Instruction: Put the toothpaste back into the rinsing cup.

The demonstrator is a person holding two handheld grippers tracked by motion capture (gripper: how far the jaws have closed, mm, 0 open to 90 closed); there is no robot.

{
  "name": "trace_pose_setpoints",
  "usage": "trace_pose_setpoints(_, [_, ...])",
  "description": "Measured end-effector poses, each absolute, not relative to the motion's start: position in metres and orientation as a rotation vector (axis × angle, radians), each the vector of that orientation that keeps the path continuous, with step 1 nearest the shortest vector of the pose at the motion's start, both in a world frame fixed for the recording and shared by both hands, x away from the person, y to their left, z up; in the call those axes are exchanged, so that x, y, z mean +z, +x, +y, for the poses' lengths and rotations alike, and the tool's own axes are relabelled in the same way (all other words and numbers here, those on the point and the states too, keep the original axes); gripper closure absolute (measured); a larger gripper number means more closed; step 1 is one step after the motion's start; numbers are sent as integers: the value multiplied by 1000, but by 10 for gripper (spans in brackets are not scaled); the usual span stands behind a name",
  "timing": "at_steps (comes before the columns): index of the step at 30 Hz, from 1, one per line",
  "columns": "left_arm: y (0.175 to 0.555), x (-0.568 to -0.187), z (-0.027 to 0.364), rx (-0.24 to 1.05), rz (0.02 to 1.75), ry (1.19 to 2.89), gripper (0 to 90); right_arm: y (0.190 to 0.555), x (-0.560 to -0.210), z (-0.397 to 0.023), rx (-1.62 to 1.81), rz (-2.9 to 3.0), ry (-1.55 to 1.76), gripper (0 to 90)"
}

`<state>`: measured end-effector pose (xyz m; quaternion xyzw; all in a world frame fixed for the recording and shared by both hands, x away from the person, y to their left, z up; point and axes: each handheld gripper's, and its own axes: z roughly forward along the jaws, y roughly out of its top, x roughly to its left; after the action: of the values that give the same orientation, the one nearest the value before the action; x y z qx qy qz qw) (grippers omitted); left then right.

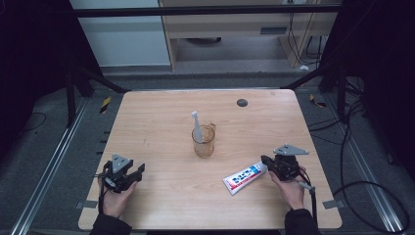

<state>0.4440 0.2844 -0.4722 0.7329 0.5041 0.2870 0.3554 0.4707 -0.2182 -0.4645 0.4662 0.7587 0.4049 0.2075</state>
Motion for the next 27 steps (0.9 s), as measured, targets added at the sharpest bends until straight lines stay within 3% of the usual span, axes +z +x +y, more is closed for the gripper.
trace_pose_setpoints(9, [444, -472, 285, 737, 1293, 1896, 470, 495, -478, -209, 1054, 2175, 1301, 900])
trace_pose_setpoints(27, [444, -472, 285, 733, 1295, 1890, 458, 485, -477, -217, 975, 2245, 1303, 900])
